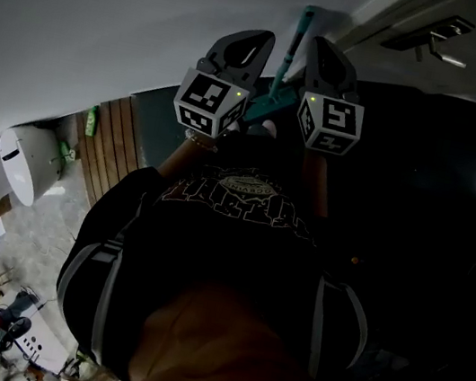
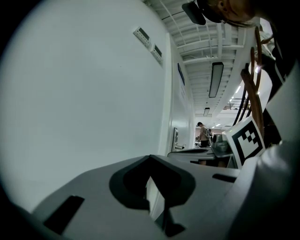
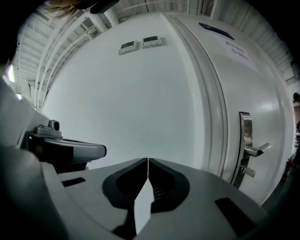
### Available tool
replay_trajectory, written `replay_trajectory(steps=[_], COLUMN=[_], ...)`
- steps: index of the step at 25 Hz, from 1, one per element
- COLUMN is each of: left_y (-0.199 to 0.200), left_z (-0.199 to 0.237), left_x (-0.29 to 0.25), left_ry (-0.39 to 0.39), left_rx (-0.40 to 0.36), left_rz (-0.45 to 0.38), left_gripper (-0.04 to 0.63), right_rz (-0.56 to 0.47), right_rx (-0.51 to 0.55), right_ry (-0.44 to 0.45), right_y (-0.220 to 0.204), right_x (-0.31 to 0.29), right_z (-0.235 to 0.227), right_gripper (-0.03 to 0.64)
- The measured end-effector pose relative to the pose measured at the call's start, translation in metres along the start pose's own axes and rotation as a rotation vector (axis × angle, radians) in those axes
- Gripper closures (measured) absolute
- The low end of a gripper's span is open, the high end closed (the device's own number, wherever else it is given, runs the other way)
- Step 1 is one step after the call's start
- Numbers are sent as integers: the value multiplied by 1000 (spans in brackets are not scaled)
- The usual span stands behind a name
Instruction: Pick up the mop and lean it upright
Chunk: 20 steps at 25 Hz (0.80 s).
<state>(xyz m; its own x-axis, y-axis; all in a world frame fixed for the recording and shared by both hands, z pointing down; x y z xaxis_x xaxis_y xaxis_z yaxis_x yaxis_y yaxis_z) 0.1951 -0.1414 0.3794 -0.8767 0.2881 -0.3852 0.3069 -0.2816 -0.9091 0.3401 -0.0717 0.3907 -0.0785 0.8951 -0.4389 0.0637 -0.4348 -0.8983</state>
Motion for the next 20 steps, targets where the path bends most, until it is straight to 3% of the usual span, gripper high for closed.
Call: replay_trajectory(steps=[8,10,15,20], left_y=[9,11,10,8], left_z=[4,7,11,19], left_x=[-17,-19,-19,-10], left_ry=[47,58,92,119], left_rx=[50,61,81,104], left_rz=[6,7,15,24], left_gripper=[557,557,557,557], right_rz=[64,93,162,222], right_rx=[7,9,30,40], right_ry=[27,47,62,21], right_y=[-2,-2,-8,-14], right_x=[-36,-47,-72,-95], right_z=[-24,-26,-25,-21], right_gripper=[593,509,489,483])
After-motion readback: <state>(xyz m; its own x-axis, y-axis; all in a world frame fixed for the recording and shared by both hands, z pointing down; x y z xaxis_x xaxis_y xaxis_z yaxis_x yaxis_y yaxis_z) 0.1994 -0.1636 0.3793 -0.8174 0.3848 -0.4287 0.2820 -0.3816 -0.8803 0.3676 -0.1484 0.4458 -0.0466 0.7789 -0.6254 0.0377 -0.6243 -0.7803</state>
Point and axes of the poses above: the fingertips, and each gripper's own axes: x backward along the fingers, z to its left, y out of its top, the point moved 8 cm from there along x, backward along the fingers, and after that the axes turned 14 degrees about z, right-handed, at the moved point
